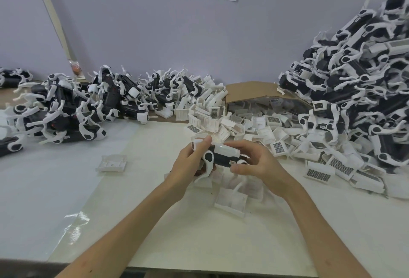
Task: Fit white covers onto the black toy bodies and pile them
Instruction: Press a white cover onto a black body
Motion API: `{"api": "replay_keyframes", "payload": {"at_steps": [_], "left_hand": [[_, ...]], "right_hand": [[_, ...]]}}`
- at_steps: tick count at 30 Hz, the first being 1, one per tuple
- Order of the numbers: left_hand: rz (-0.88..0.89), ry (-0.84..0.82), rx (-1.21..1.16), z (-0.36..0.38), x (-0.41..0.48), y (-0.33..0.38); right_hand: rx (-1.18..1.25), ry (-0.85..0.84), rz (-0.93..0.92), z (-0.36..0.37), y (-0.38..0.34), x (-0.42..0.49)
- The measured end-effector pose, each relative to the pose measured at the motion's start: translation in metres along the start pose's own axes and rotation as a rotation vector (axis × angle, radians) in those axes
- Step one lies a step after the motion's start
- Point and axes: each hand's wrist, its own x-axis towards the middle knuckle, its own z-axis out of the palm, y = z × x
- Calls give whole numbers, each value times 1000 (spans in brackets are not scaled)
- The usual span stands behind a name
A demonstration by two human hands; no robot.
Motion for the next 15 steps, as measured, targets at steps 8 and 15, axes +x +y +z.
{"api": "replay_keyframes", "payload": {"at_steps": [8,15], "left_hand": [[47,7,38,4,-4,2],[51,4,49,2,-3,0]], "right_hand": [[-662,340,-368,28,15,7],[-772,392,-473,34,19,6]]}}
